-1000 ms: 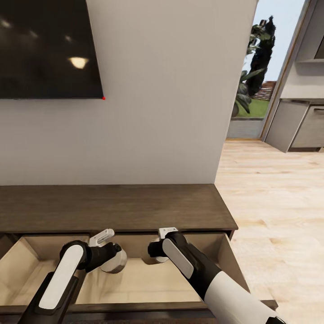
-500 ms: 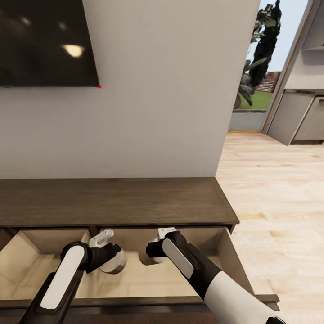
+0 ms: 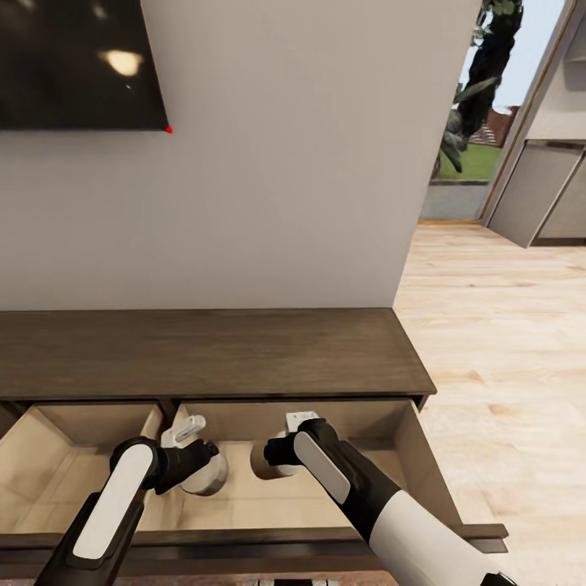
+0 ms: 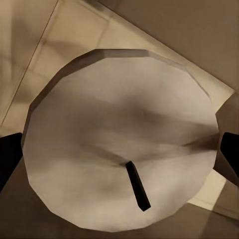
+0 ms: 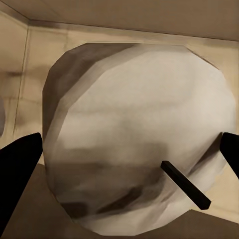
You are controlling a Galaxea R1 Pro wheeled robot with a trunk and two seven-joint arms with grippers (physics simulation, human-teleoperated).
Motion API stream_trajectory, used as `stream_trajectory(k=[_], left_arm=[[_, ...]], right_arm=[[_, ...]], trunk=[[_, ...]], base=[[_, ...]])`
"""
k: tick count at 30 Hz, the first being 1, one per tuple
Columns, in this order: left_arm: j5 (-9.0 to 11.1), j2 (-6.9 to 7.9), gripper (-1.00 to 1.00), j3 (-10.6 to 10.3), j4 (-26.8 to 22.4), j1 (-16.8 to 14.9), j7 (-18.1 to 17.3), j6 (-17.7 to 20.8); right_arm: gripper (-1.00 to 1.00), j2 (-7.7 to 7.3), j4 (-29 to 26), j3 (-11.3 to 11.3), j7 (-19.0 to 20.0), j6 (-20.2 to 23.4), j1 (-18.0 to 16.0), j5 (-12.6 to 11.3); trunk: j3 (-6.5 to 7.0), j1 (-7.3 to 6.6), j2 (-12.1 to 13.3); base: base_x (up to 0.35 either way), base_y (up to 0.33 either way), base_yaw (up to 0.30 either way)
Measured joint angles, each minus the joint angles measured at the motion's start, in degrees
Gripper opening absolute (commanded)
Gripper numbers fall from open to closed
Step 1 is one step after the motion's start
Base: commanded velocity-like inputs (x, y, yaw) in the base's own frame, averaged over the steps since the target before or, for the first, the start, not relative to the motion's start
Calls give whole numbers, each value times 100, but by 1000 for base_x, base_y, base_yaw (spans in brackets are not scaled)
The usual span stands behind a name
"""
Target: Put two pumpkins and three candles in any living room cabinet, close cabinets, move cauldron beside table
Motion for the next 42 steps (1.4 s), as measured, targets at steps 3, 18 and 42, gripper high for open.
stream_trajectory(k=[3,18,42], left_arm=[[0,0,-100,0,0,0,0,1],[10,-4,-100,6,0,0,5,-2],[19,-9,-100,0,0,-1,8,-6]], right_arm=[[-100,0,0,2,0,1,0,0],[-100,0,12,293,-259,19,0,45],[-100,0,-1,490,-580,8,0,-5]], trunk=[[-67,8,-4],[-311,36,-19],[-400,45,-25]], base=[[0,0,0],[0,0,0],[4,0,0]])
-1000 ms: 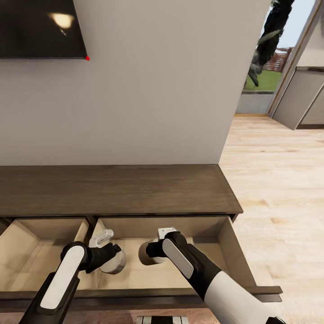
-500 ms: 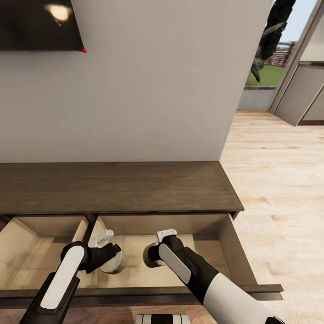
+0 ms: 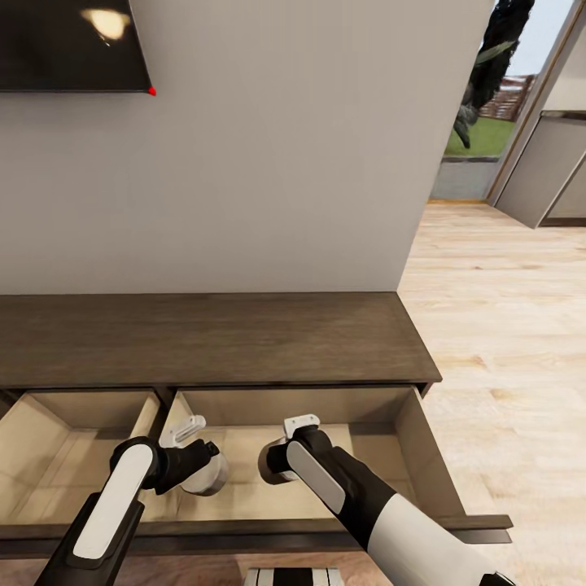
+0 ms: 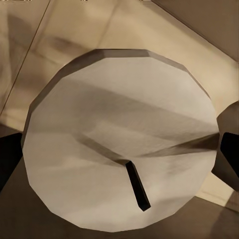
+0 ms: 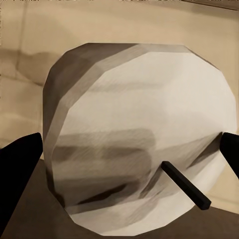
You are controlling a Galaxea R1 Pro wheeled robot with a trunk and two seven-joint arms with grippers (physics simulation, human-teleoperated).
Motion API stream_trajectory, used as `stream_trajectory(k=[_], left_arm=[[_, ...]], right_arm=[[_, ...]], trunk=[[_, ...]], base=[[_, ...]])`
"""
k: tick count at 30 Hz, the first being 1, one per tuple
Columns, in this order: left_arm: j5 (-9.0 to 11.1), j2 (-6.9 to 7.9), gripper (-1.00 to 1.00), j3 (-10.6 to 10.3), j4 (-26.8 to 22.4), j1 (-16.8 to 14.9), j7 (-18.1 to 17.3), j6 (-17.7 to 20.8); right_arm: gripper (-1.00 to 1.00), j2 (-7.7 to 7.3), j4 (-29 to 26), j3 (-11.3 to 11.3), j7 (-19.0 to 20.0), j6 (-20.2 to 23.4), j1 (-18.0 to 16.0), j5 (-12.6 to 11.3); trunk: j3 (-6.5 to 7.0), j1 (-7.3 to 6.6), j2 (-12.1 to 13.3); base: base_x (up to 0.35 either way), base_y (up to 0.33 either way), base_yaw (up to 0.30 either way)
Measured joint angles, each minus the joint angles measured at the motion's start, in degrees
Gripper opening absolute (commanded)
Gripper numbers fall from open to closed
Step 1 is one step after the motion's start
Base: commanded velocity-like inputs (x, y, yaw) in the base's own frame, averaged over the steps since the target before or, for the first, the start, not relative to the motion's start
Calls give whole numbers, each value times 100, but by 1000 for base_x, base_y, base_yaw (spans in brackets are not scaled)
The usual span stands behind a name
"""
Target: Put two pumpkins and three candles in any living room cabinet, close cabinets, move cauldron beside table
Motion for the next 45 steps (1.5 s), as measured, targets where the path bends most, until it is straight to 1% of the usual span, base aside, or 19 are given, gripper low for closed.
stream_trajectory(k=[18,24,27,35,45], left_arm=[[0,0,-100,-1,0,0,1,-1],[-2,0,-100,-2,0,0,1,2],[0,0,-100,2,0,0,1,-3],[-2,0,-100,1,0,0,1,1],[0,0,-100,3,0,0,1,-3]], right_arm=[[-100,0,-9,1,9,1,0,4],[-100,0,-8,0,9,3,1,2],[-100,0,-9,0,9,-3,0,5],[-100,0,-8,0,9,2,0,2],[-100,0,-9,5,9,-5,0,3]], trunk=[[0,0,0],[-132,16,-8],[-133,16,-8],[-310,37,-18],[-310,36,-19]], base=[[28,0,0],[0,0,0],[0,0,0],[0,0,0],[0,0,0]])
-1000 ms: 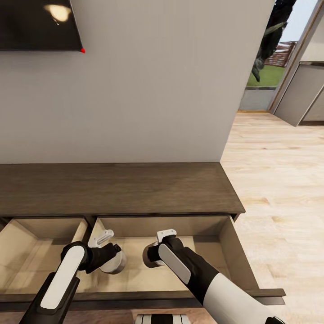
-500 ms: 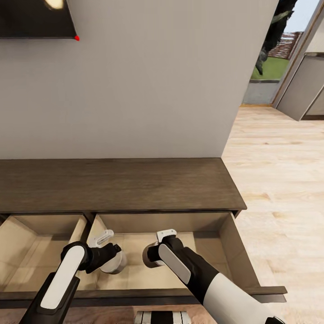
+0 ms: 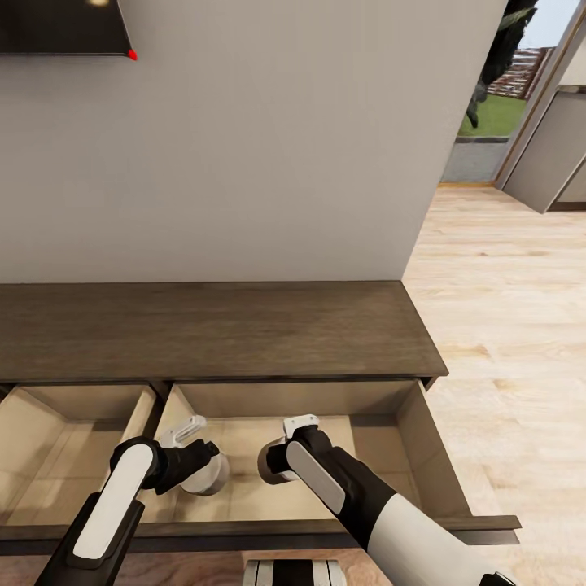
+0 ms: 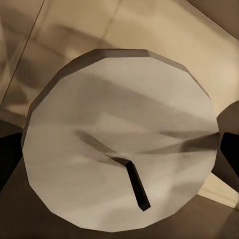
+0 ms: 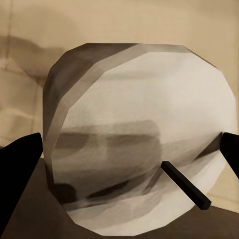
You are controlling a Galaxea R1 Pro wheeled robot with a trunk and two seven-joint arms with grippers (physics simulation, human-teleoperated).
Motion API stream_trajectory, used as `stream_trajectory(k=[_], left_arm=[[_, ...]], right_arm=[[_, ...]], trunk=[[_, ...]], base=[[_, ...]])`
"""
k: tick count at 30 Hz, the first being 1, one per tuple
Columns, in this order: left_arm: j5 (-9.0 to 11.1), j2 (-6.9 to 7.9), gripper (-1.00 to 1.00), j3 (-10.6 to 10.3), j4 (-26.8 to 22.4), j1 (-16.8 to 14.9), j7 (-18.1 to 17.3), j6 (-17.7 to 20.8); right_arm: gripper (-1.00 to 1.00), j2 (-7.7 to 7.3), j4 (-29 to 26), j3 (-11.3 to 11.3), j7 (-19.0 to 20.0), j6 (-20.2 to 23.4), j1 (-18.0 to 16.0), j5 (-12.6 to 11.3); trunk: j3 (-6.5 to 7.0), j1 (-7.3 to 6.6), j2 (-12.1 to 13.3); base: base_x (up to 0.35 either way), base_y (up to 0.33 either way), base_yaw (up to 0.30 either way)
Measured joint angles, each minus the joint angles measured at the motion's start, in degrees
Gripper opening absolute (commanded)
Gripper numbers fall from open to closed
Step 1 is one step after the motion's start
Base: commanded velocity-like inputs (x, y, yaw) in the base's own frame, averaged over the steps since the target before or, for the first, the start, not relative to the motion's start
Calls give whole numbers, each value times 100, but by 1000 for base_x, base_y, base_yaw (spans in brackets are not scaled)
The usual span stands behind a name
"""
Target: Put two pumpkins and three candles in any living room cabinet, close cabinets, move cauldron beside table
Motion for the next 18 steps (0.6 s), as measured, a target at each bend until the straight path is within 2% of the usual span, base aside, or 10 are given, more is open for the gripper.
stream_trajectory(k=[4,5,14,15,18], left_arm=[[0,0,-100,-1,0,0,0,1],[2,0,-100,-3,0,0,0,-1],[0,0,-100,-5,0,0,0,0],[0,0,100,-5,0,0,0,-2],[1,0,100,-5,0,0,-1,-4]], right_arm=[[-100,0,0,3,0,6,0,3],[100,0,0,3,0,7,0,1],[100,0,0,4,5,9,0,0],[100,0,0,4,6,9,0,0],[100,0,0,2,6,9,0,0]], trunk=[[0,0,0],[0,0,0],[0,0,0],[0,0,0],[0,0,0]], base=[[0,0,0],[0,0,0],[0,0,0],[0,0,0],[0,0,0]])
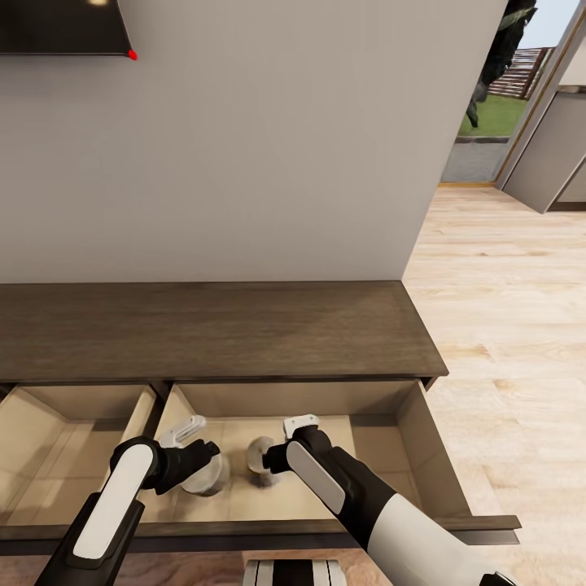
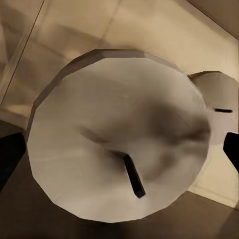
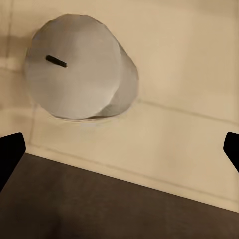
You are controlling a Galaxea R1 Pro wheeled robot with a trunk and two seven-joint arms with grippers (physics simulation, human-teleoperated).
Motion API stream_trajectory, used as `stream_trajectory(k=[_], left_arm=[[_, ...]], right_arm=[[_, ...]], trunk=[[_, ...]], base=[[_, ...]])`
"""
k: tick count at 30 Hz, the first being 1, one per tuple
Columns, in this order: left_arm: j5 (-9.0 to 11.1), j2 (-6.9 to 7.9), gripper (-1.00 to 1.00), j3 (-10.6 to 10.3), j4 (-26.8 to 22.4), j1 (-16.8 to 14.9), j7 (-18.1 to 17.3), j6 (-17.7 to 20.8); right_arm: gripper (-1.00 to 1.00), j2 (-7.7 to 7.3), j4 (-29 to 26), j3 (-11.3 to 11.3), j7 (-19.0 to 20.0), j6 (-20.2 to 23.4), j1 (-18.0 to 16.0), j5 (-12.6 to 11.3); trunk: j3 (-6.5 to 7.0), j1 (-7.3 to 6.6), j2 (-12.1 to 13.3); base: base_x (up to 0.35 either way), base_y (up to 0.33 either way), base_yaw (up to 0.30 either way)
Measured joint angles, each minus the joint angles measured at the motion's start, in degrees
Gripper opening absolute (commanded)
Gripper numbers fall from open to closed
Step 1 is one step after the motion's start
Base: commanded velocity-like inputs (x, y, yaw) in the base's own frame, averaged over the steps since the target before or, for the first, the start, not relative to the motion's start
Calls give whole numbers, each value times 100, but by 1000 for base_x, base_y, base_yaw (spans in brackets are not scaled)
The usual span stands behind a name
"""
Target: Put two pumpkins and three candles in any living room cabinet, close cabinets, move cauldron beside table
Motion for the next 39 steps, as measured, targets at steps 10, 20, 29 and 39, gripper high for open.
stream_trajectory(k=[10,20,29,39], left_arm=[[0,0,100,0,-18,0,0,1],[0,0,100,0,-26,0,0,0],[0,0,100,-2,-26,-15,25,7],[22,0,100,-5,-41,-58,47,21]], right_arm=[[100,0,0,2,5,0,0,0],[100,0,0,2,9,0,0,0],[100,0,0,-3,16,-8,0,0],[100,0,8,-6,26,-9,0,0]], trunk=[[0,0,0],[66,-8,4],[265,-31,16],[487,-57,29]], base=[[0,0,0],[0,0,0],[0,0,0],[0,0,0]])
